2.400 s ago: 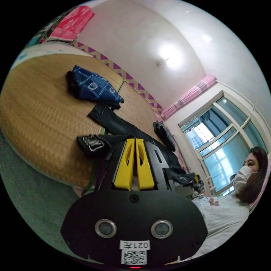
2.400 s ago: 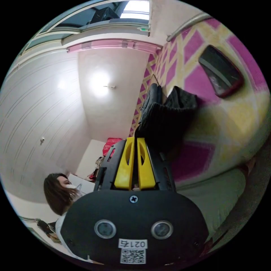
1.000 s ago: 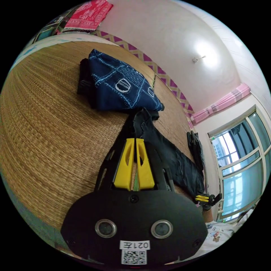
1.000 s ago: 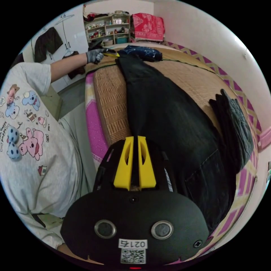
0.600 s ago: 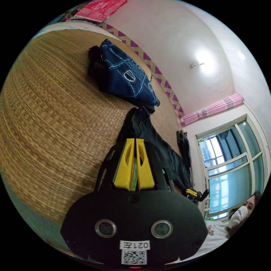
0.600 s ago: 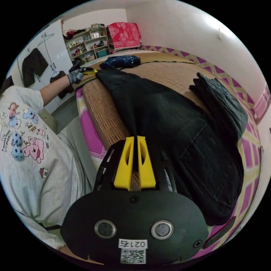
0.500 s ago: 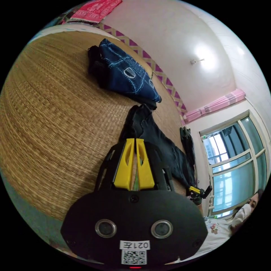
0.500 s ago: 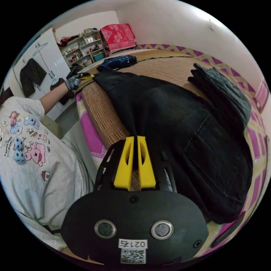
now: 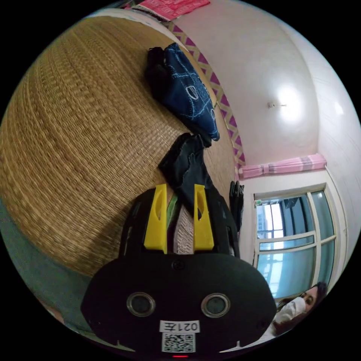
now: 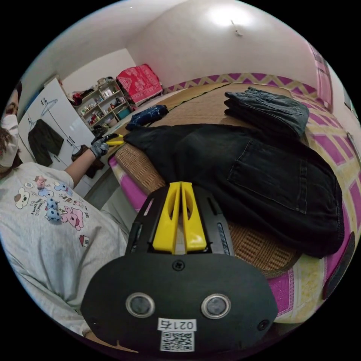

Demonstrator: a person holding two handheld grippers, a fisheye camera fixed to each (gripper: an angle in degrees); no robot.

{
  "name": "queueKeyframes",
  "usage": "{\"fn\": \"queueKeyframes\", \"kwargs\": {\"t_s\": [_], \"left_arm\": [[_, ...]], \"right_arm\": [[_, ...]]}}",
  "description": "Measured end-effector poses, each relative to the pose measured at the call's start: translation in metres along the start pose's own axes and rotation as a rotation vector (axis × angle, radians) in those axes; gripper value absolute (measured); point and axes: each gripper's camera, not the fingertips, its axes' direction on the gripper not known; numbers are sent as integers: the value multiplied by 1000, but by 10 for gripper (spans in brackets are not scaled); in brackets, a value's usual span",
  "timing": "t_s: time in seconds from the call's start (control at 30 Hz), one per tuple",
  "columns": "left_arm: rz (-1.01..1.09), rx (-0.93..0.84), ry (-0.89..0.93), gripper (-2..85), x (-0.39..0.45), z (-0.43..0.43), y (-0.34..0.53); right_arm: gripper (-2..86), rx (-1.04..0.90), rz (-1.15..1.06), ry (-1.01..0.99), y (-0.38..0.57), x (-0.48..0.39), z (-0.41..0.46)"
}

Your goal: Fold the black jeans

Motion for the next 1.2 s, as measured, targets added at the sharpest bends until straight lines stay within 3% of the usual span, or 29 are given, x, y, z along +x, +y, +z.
{"fn": "queueKeyframes", "kwargs": {"t_s": [0.2,0.4,0.5,0.7,0.9,0.97,1.2], "left_arm": [[-16,44,-3,91,1,35,15],[4,128,53,10,2,61,46],[102,184,74,-2,39,60,60],[467,249,43,-4,190,86,130],[935,76,21,-1,338,209,290],[1060,-25,-15,1,368,285,364],[1123,-351,-228,-4,346,502,502]], "right_arm": [[-6,83,47,-39,25,9,-30],[-6,123,104,-56,54,26,-54],[-6,161,126,-51,68,37,-75],[-5,207,169,-6,97,58,-108],[-6,253,202,-33,125,77,-129],[-6,259,205,-36,132,81,-134],[-4,276,229,-52,156,95,-156]]}}
